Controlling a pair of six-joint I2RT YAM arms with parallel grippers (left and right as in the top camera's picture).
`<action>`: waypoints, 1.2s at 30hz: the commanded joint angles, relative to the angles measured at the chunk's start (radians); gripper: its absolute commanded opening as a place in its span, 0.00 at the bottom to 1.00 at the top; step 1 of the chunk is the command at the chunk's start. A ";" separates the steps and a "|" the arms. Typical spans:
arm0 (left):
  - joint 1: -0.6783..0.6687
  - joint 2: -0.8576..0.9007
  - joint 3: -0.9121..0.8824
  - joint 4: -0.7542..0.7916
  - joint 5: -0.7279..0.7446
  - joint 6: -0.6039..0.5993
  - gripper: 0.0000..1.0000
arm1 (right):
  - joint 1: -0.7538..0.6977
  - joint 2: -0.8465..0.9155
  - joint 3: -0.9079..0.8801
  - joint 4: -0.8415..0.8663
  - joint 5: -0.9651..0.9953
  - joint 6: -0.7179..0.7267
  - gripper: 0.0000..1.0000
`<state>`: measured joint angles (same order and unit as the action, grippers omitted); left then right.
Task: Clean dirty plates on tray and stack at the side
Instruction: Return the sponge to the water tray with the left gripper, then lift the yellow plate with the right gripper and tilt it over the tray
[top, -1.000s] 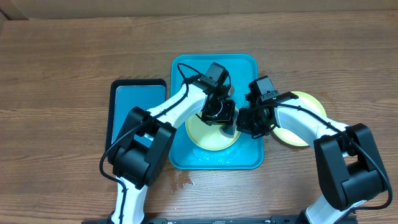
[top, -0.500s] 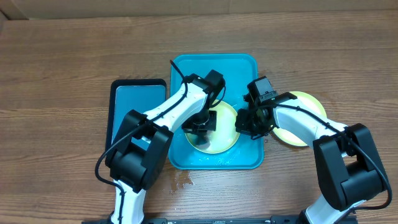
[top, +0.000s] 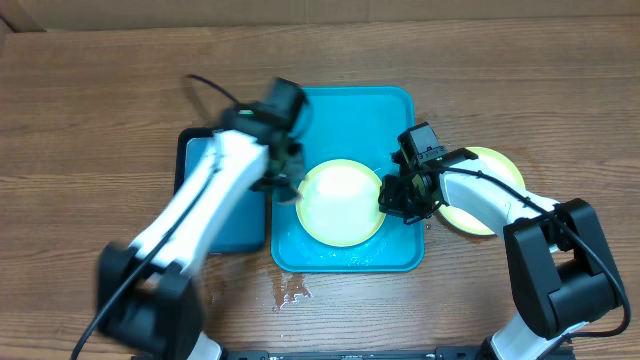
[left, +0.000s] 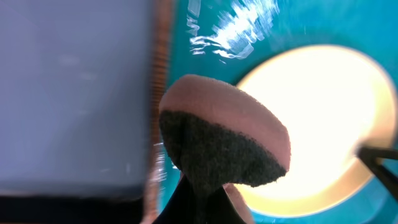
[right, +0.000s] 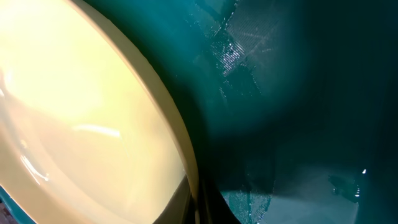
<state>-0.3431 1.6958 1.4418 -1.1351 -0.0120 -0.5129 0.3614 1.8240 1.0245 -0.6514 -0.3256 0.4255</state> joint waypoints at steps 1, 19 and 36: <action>0.098 -0.056 0.000 -0.044 -0.058 0.057 0.04 | -0.002 0.019 -0.024 -0.013 0.063 -0.003 0.04; 0.306 -0.049 -0.165 0.041 -0.013 0.095 0.65 | 0.007 -0.011 0.073 -0.142 0.106 -0.003 0.04; 0.305 -0.410 0.248 -0.196 0.100 0.124 0.95 | 0.311 -0.059 0.515 -0.171 0.414 -0.063 0.04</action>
<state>-0.0391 1.3479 1.6375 -1.3216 0.0380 -0.4110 0.6159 1.7931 1.5131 -0.8780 0.0204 0.3771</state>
